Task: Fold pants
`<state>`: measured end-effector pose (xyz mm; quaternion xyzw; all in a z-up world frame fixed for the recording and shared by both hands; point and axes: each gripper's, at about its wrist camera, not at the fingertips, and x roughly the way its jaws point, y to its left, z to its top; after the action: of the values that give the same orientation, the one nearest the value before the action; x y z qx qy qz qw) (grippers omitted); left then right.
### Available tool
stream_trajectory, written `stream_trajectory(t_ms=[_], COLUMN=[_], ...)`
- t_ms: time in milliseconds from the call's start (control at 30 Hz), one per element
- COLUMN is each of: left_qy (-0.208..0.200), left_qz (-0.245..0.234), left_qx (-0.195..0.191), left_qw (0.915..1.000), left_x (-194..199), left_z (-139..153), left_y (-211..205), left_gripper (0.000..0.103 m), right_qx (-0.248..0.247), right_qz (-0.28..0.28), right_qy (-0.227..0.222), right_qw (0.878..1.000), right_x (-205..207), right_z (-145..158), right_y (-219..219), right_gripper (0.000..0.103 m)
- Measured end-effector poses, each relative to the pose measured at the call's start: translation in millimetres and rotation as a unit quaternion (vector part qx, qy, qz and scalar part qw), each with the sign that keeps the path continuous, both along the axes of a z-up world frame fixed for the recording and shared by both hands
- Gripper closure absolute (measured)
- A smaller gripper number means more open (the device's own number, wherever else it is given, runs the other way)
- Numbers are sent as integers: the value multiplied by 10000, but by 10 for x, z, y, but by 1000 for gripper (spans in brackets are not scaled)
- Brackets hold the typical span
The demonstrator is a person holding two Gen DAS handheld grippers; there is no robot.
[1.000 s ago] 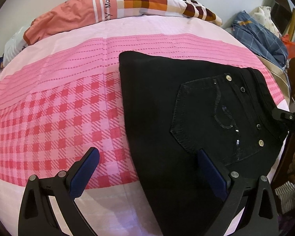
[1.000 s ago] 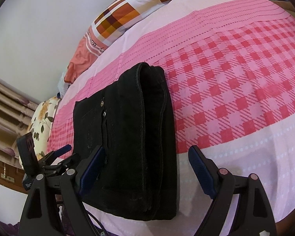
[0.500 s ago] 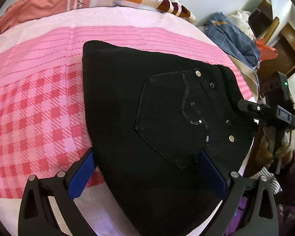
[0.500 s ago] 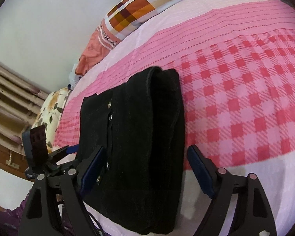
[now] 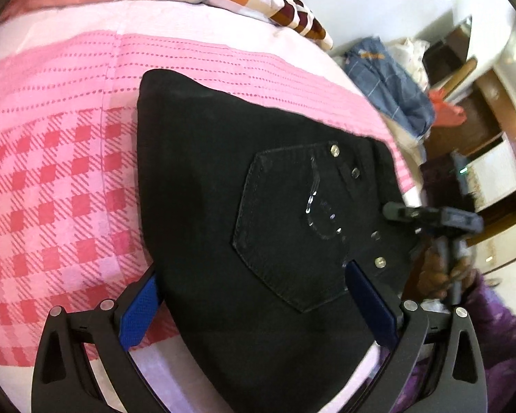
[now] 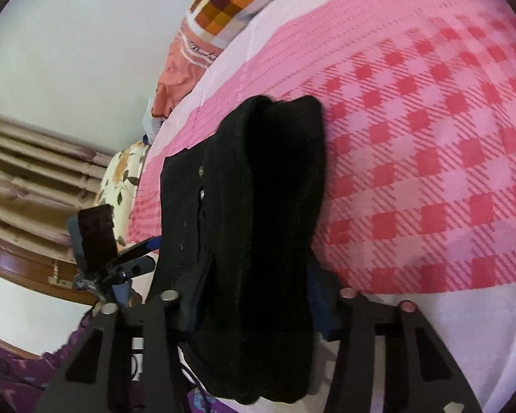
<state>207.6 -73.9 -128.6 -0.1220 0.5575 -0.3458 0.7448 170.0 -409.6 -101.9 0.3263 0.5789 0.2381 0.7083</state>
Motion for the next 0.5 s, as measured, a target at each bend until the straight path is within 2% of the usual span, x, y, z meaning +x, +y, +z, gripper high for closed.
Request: stream_trajectory(t_ms=[67,133,267,400,500], left_qy=[81,82,72,119,82], left_qz=[-16,-105,-218,-281,-249], left_qx=[-112,-50,28,43,167], left_qw=[9999,9999,9997,9995,9995], left_x=[28,39,48,76,69], left_z=[-9,-2,6,4,10], left_y=[46,35,-21,-39,-82], left_gripper=[4,4,0,0,1], right_qx=[32,54,606,624,513], right_qz=[115,241,202,21,-36], right_qy=[72,146,646,781,684], right_qw=[9999,9996,9959,9950,9963], right_x=[21,47,103,68,32], right_z=[-9,-11,-136,-144,-130], right_y=[-6,1,-133,-143,-135], right_gripper=[63,60,59,60,63])
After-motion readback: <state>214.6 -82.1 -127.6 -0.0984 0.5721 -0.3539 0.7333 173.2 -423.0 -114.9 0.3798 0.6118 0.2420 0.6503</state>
